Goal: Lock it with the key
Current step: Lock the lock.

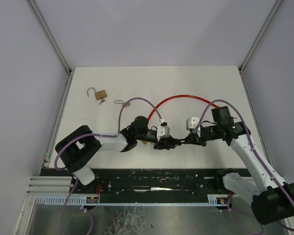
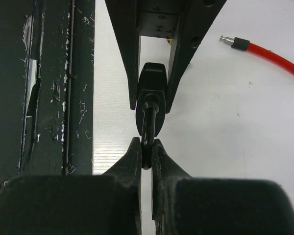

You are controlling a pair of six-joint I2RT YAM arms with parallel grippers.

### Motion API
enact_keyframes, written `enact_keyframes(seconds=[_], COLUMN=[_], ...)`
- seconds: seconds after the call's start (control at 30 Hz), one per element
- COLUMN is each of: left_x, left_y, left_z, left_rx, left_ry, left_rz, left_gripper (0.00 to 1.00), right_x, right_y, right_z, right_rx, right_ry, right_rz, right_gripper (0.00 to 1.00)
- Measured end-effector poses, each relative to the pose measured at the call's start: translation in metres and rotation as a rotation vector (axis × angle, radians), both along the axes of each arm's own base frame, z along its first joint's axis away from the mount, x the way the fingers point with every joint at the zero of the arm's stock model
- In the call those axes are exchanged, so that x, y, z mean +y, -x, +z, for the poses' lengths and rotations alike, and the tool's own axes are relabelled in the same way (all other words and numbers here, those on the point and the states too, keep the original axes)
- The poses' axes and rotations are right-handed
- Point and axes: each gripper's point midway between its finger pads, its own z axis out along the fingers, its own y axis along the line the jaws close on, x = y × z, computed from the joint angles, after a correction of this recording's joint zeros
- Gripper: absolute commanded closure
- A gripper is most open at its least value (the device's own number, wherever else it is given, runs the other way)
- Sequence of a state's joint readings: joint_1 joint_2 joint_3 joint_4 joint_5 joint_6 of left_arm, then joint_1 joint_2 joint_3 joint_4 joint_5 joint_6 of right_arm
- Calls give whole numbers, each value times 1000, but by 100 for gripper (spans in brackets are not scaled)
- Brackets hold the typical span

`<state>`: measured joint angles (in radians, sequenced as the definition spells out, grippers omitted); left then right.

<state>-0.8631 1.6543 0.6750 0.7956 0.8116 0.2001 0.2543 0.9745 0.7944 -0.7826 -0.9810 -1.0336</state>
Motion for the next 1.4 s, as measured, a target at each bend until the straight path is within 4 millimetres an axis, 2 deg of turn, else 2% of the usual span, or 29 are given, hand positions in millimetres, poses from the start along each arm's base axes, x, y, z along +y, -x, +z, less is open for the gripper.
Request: enact_keyframes(seconds=[0.2,0.67,0.93,1.4], left_x=[-2,-33,-38,-40], left_y=[-3,-10,-10,-13], left_z=[-20,-68,-79,-80], left_rx=[9,77,103,113], left_ry=[-49,-36,-23,-4], left_rz=[19,67,82,94], left_gripper=[100,100,100,100], right_x=[2,-16,-17,-14], right_y=[-4,-15,-16,-17], right_z=[-15,-51,-63,-71], right_rx=[43,117,164,209], right_ry=[56,237,272,350], right_rz=[12,-48,-50,-35], right_gripper=[100,100,100,100])
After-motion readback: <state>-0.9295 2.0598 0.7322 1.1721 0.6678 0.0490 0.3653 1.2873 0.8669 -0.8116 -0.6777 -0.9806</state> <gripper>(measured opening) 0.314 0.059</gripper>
